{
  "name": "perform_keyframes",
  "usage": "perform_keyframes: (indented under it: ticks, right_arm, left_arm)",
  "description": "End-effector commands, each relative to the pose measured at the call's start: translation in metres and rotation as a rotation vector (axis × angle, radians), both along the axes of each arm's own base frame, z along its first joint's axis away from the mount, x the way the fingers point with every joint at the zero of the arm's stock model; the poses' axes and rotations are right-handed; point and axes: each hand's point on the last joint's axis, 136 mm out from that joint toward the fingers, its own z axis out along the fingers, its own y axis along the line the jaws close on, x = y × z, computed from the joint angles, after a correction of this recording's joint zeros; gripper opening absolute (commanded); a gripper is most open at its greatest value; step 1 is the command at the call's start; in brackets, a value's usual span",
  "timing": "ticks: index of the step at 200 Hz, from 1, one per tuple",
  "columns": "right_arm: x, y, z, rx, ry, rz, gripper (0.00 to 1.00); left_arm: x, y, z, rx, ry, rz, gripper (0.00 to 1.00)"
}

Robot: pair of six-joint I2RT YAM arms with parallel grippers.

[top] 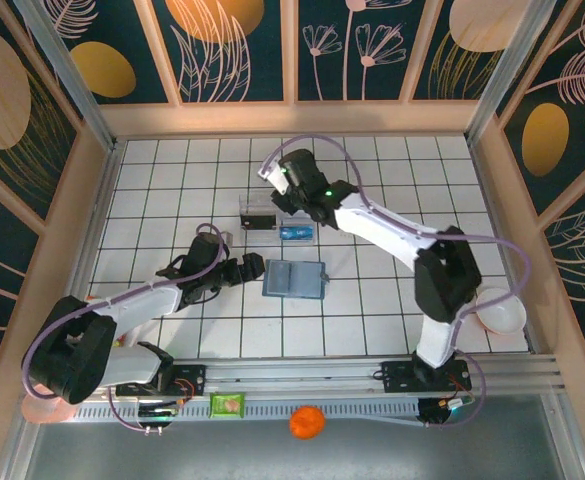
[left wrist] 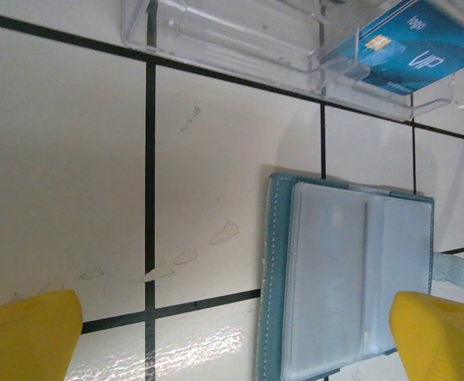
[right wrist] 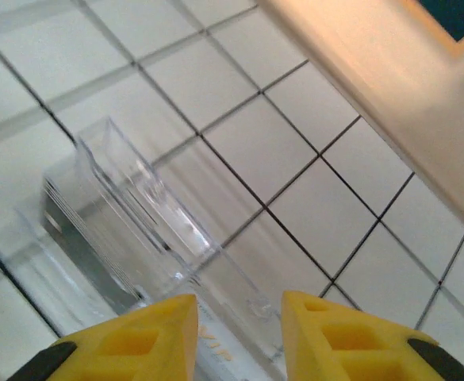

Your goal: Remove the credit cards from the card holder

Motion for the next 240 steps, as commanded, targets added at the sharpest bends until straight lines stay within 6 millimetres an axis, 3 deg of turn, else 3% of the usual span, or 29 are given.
perform_keyframes:
  ticks: [1,37,80,102,164,240]
  right_arm:
    - [-0.026,0.006,0.006,0.278,0.142,-0.087,0.34]
    - [-0.080,-0.007,-0.045,0.299,0.355,-0.121,0.34]
    - [-0.138,-0.009,-0.126,0.088,0.492,-0.130,0.32]
    - [-0.156,-0.002,-0.150,0.003,0.495,-0.115,0.30]
    - [-0.163,0.012,-0.177,-0.138,0.428,-0.109,0.31]
    - [-0.170,0.024,-0.179,-0.138,0.437,-0.075,0.33]
  left_arm:
    - [0.005,0.006,0.006,0.005,-0.041,0.030,0.99]
    - [0.005,0.016,0.007,0.033,-0.073,0.059,0.99]
    - [0.003,0.032,0.003,0.081,-0.088,0.120,0.99]
    - [-0.002,0.036,0.000,0.085,-0.085,0.127,0.99]
    - [-0.009,0.040,-0.006,0.090,-0.073,0.130,0.99]
    - [-0.011,0.041,-0.006,0.092,-0.077,0.125,0.99]
